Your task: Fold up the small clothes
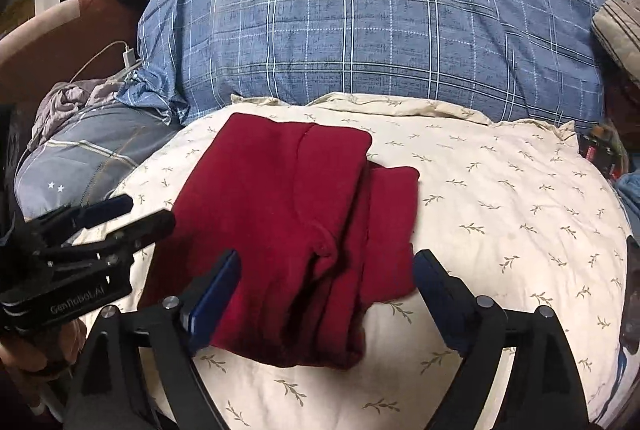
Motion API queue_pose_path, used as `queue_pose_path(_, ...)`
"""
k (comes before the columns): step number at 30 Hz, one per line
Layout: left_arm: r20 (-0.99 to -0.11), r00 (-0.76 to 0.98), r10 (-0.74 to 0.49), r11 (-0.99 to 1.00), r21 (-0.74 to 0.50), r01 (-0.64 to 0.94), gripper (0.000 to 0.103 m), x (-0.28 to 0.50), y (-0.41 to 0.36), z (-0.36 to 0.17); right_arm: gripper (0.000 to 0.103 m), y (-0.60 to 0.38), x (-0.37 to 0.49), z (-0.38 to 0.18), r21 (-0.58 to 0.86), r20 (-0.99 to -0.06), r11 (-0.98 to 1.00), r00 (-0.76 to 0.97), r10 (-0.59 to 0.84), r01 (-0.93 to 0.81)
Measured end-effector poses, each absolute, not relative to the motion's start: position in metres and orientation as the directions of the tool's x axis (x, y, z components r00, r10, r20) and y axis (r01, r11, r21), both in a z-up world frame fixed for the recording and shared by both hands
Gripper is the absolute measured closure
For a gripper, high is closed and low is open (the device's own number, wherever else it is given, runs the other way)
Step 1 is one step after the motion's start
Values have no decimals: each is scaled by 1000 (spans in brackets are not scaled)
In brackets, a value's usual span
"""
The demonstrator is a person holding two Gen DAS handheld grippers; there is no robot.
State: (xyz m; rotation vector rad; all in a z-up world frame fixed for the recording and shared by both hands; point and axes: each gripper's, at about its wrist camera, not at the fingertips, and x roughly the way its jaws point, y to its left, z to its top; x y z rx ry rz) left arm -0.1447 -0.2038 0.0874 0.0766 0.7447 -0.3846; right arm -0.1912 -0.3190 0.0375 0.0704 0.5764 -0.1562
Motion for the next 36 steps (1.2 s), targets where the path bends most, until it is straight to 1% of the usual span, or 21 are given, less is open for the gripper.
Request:
queue_pose_path(13, -649, 694, -311, 929, -54, 366, 36, -150, -194, 91, 12, -329, -196, 35, 59, -562, 975, 815, -143, 212)
queue_pose_path(16, -656, 686, -314, 928, -59, 368, 36, -148, -192, 89, 10, -329, -196, 34, 52, -564, 974, 811, -154, 221)
queue_pose_path(36, -667, 684, -297, 929, -38, 367, 36, -144, -194, 84, 9, -336, -189, 25, 78, -600, 969, 788, -141, 233)
